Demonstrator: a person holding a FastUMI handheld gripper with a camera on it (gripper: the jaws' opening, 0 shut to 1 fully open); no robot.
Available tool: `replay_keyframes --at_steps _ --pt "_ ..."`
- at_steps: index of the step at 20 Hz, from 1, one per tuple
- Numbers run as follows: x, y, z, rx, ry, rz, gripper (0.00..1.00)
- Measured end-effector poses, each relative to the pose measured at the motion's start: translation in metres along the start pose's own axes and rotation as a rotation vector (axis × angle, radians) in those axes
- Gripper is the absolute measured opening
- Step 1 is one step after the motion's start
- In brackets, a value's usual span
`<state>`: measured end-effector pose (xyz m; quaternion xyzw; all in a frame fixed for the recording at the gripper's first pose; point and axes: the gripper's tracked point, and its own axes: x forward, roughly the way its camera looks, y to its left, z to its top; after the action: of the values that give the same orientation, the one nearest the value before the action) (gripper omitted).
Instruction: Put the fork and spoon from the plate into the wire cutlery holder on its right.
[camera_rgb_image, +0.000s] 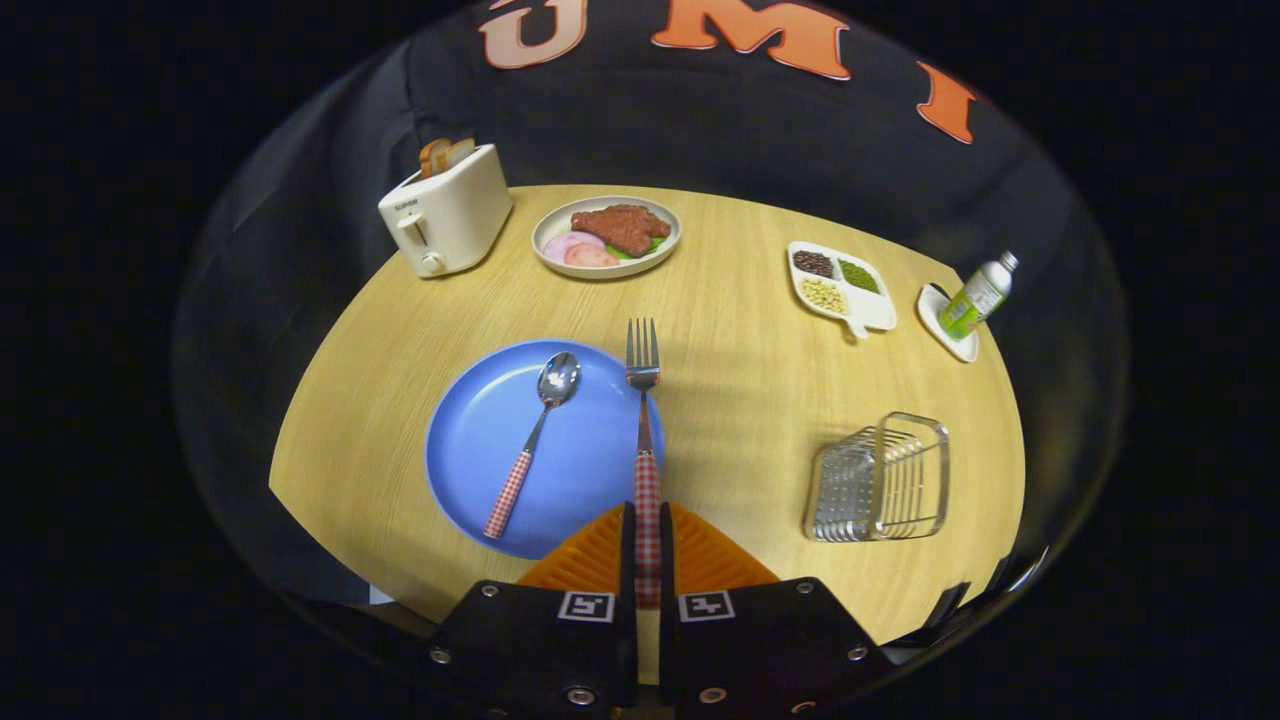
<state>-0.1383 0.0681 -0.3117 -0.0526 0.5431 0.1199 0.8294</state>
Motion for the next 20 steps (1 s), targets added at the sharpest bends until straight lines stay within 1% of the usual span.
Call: replay_keyframes --at_steps 1,3,5,7,10,15,20 --pt "-0.008 -0.013 0.000 0.026 0.017 -0.011 0.09" --pt "-0.023 -0.052 -0.002 0.027 0.031 -0.078 0.09" --pt "-0.041 -0.084 -0.001 0.044 0.039 -0.121 0.09" --pt "-0.052 -0.106 -0.006 0.063 0.072 -0.137 0.09" --pt "-0.068 -0.143 -0.019 0.000 0.137 -0.185 0.09" --pt "-0.067 -0.158 -0.040 -0.071 0.271 -0.149 0.09" --pt "-0.060 -0.163 -0.040 -0.120 0.363 -0.103 0.09"
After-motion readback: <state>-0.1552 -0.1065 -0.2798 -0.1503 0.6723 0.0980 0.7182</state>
